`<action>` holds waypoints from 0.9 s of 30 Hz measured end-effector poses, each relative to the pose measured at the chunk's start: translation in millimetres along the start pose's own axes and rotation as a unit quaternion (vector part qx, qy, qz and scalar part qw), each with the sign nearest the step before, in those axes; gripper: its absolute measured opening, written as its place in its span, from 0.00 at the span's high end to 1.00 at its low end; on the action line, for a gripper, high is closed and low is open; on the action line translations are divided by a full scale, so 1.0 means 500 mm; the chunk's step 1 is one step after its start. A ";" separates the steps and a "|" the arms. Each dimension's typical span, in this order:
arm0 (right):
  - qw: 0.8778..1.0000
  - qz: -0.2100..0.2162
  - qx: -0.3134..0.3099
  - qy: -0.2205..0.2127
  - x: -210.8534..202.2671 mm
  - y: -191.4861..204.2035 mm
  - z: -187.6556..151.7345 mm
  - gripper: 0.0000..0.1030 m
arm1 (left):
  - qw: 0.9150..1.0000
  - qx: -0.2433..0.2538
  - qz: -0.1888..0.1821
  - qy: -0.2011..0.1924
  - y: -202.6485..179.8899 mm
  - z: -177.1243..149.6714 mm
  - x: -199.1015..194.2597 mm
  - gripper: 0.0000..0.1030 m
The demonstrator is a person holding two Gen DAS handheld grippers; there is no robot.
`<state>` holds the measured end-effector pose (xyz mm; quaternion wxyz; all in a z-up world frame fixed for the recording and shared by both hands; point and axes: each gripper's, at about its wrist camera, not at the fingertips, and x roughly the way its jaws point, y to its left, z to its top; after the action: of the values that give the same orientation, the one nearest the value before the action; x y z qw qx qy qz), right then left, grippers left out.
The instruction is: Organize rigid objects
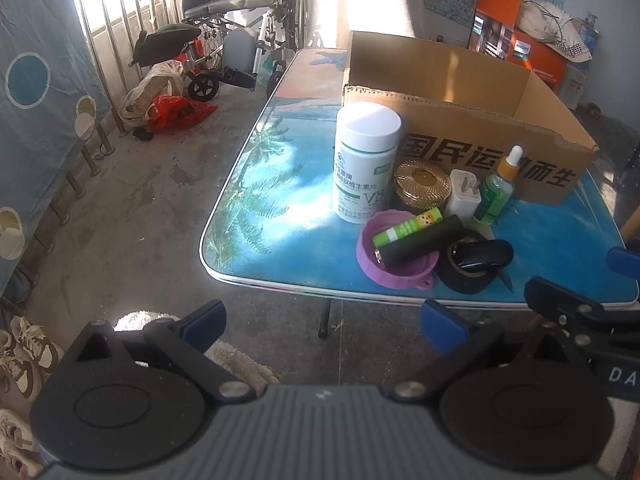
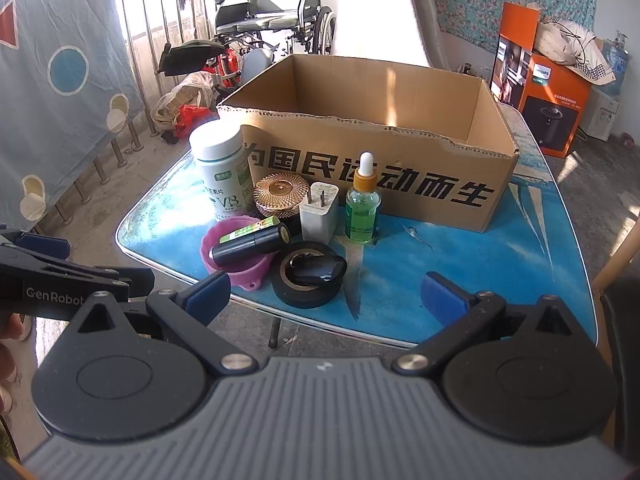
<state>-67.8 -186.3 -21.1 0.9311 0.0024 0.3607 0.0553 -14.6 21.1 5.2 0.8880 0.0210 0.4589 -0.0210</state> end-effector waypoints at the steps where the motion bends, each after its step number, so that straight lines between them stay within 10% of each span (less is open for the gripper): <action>1: 1.000 0.000 0.001 0.001 0.001 -0.001 0.000 0.01 | 1.000 0.000 0.000 0.000 0.000 0.000 0.000 0.00; 27: 1.000 -0.001 0.012 0.009 0.016 -0.017 0.006 0.01 | 1.000 0.014 0.004 0.007 -0.015 0.011 0.013 0.00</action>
<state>-59.2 -193.7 -24.6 0.9276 0.0127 0.3701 0.0500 -7.0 13.2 3.1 0.8843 0.0356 0.4649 -0.0235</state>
